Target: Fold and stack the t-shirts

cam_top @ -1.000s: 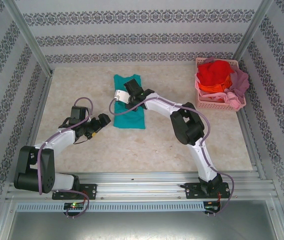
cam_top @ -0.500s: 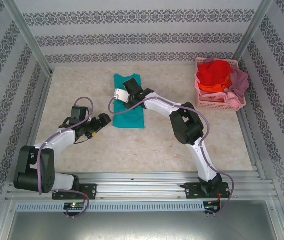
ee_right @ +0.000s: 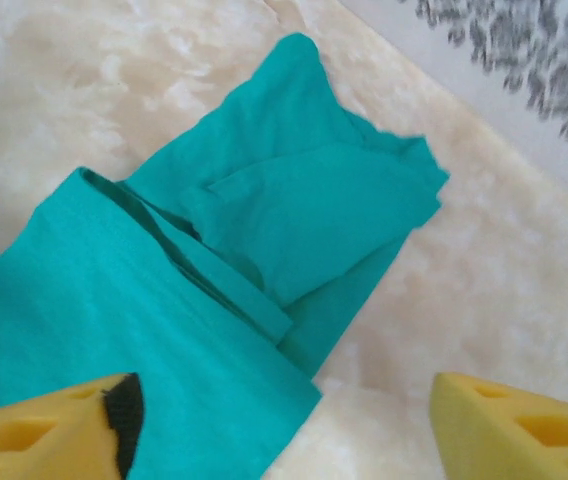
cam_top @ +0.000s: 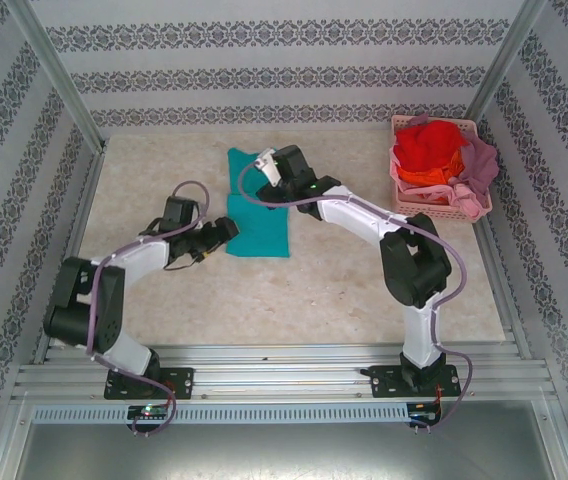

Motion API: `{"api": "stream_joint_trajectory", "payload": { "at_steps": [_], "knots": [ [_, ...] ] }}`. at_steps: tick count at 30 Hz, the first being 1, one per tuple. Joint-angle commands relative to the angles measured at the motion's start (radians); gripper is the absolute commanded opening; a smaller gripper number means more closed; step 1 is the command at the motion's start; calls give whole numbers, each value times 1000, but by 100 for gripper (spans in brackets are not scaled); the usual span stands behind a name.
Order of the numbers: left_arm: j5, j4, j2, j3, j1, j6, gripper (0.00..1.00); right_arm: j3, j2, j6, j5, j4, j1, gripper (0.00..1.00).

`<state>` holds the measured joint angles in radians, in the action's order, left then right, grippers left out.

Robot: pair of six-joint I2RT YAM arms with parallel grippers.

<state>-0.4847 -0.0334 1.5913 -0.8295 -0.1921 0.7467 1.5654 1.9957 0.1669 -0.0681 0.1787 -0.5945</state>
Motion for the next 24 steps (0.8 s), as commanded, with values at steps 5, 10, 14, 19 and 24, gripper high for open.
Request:
{"api": "stream_joint_trajectory", "payload": {
  "at_steps": [5, 10, 14, 19, 24],
  "knots": [
    [-3, 3, 242, -240, -40, -10, 48, -5, 129, -416, 226, 33, 52, 54],
    [9, 25, 288, -231, -46, 5, 45, 87, 239, -447, 333, 70, 65, 48],
    [-2, 26, 292, -178, -50, 11, 45, 71, 267, -441, 336, 100, 62, 44],
    [-2, 37, 233, -52, -77, 19, 45, -120, 172, -452, 312, 51, 63, 40],
    [6, 61, 152, 70, -132, 66, 46, -335, 47, -468, 287, -3, 52, 38]
  ]
}}
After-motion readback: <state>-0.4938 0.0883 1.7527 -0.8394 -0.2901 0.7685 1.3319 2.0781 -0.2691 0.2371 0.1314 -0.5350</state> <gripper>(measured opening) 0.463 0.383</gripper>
